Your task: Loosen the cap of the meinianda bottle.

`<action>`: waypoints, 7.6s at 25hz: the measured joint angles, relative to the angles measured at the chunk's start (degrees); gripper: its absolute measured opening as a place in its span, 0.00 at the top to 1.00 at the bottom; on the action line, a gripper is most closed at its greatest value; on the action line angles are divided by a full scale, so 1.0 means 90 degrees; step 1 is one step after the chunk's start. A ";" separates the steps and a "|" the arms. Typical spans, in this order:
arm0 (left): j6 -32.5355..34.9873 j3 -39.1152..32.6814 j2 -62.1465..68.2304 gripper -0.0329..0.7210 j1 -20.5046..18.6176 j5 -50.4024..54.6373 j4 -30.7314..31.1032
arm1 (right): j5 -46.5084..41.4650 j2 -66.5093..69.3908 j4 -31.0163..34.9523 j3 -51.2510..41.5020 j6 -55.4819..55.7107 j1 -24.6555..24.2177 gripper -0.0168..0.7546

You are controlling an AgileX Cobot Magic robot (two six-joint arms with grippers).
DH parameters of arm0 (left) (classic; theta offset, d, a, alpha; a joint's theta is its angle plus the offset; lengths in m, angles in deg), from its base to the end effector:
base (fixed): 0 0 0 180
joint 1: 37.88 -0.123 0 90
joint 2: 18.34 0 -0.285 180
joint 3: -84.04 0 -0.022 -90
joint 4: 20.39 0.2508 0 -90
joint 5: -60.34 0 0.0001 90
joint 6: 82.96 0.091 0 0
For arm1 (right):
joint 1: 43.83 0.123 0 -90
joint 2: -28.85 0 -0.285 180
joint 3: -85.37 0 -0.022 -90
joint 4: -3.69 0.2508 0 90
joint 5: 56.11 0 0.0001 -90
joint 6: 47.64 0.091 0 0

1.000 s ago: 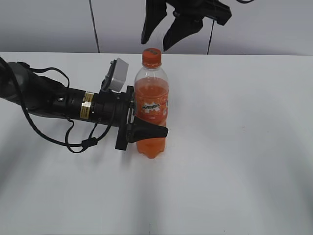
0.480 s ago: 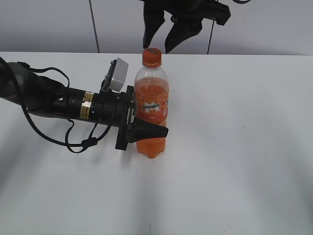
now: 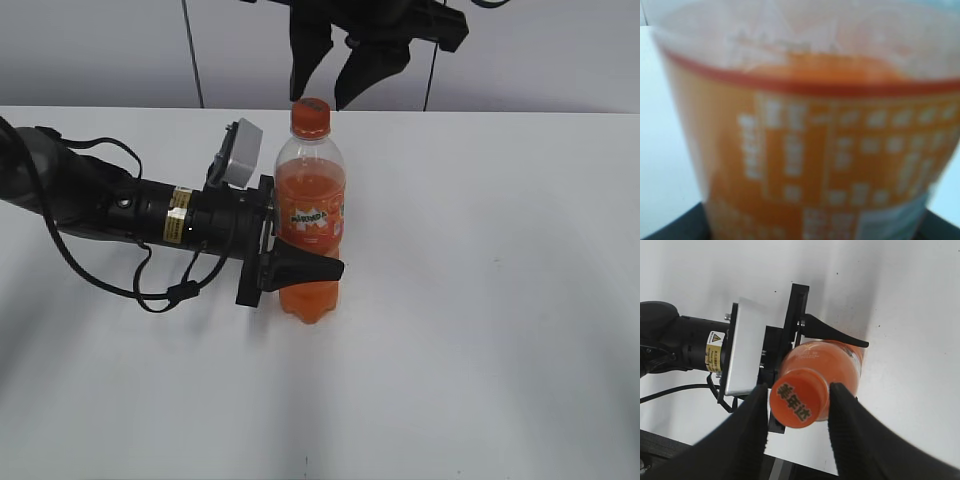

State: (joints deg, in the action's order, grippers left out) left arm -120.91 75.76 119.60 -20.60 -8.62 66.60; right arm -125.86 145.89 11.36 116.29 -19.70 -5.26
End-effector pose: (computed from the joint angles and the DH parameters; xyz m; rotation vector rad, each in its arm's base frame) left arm 0.3484 -0.1972 0.0929 1.4235 1.4211 -1.1278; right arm 0.3176 0.2679 0.3334 -0.2340 2.8124 0.4909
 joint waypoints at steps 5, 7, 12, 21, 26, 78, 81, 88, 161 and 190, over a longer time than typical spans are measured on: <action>0.0000 0.0000 0.0000 0.40 0.0000 0.0000 -0.0006 | 0.0000 0.0027 -0.0002 0.0000 0.0005 0.0000 0.58; 0.0000 0.0000 0.0000 0.40 0.0000 0.0000 -0.0006 | 0.0000 0.0100 0.0028 0.0000 0.0016 0.0000 0.58; 0.0000 0.0000 0.0000 0.40 0.0000 0.0000 -0.0013 | 0.0008 0.0216 0.0074 0.0000 0.0016 0.0000 0.58; -0.0007 0.0000 0.0000 0.40 0.0000 0.0000 -0.0019 | 0.0005 0.0223 0.0086 0.0019 0.0016 0.0019 0.60; -0.0007 0.0000 0.0000 0.40 0.0000 0.0000 -0.0019 | -0.0001 0.0223 0.0068 0.0019 0.0010 0.0041 0.60; 0.0045 0.0000 0.0000 0.40 0.0000 0.0005 -0.0013 | -0.0037 0.0309 0.0194 0.0040 -0.5878 0.0052 0.62; 0.0050 0.0000 0.0000 0.40 0.0000 0.0005 -0.0006 | -0.0037 0.0309 0.0210 0.0040 -0.6496 0.0052 0.62; 0.0057 0.0000 0.0000 0.40 0.0000 -0.0007 0.0027 | -0.0043 0.0309 0.0237 0.0040 -0.7837 0.0052 0.62; 0.0000 0.0000 0.0000 0.41 0.0000 0.0021 -0.0002 | -0.0011 0.0088 -0.0046 0.0540 -0.1035 0.0064 0.40; -0.0007 0.0000 0.0000 0.41 0.0000 0.0021 -0.0019 | -0.0025 0.0244 -0.0042 0.0170 -0.0817 0.0064 0.40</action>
State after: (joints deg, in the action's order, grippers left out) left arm -120.98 75.76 119.60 -20.60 -8.43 66.43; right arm -126.08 148.08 10.98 117.82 -27.06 -4.68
